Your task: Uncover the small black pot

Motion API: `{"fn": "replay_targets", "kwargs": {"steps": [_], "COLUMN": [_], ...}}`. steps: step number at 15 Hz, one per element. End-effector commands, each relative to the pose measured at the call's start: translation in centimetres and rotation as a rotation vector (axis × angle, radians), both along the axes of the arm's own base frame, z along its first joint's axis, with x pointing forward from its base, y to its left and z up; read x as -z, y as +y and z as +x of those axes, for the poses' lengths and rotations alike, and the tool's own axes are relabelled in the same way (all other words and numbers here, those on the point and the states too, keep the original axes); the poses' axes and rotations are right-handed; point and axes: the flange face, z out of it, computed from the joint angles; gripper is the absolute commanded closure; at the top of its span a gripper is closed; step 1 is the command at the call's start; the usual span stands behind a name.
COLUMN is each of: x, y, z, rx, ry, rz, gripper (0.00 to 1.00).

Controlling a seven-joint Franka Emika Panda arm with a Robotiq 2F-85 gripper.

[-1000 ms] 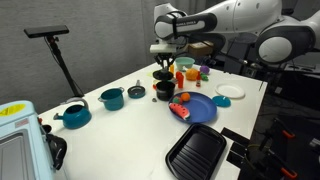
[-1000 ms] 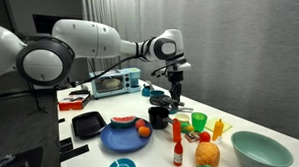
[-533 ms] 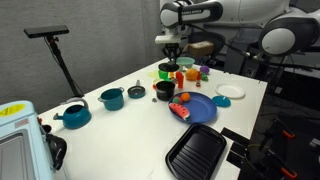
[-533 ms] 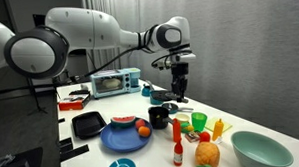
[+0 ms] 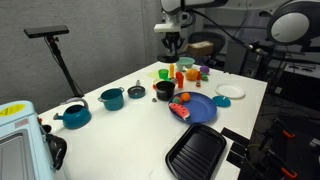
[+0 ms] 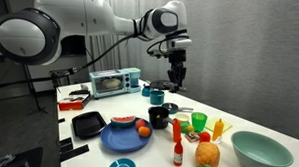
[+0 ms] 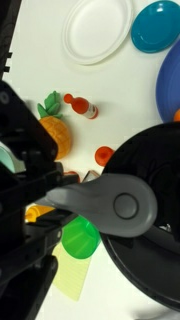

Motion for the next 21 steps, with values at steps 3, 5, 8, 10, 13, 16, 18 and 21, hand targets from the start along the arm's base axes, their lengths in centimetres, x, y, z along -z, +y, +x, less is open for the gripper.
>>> {"fn": "replay_targets", "kwargs": {"steps": [3,5,8,10,13,16,18,21], "x": [0.2,0.5,0.5,0.5,1.1,1.4,1.7,2.6], "y": [0.2,0.1,0.1,0.2,-0.6,-2.8,-4.2,-6.2], "z": [0.0,0.0,0.0,-0.1,-0.4,-1.3,-2.1,-3.8], "rx": [-0.001,0.0,0.0,-0.012,-0.032,-0.032,-0.02,0.005], "ry": [0.004,0.009,0.01,0.015,0.042,0.064,0.073,0.093], "rz": [0.001,0.001,0.001,0.009,-0.012,-0.011,-0.006,0.0], "gripper": [0.71,0.71,0.71,0.93,0.93,0.93,0.93,0.93]}}
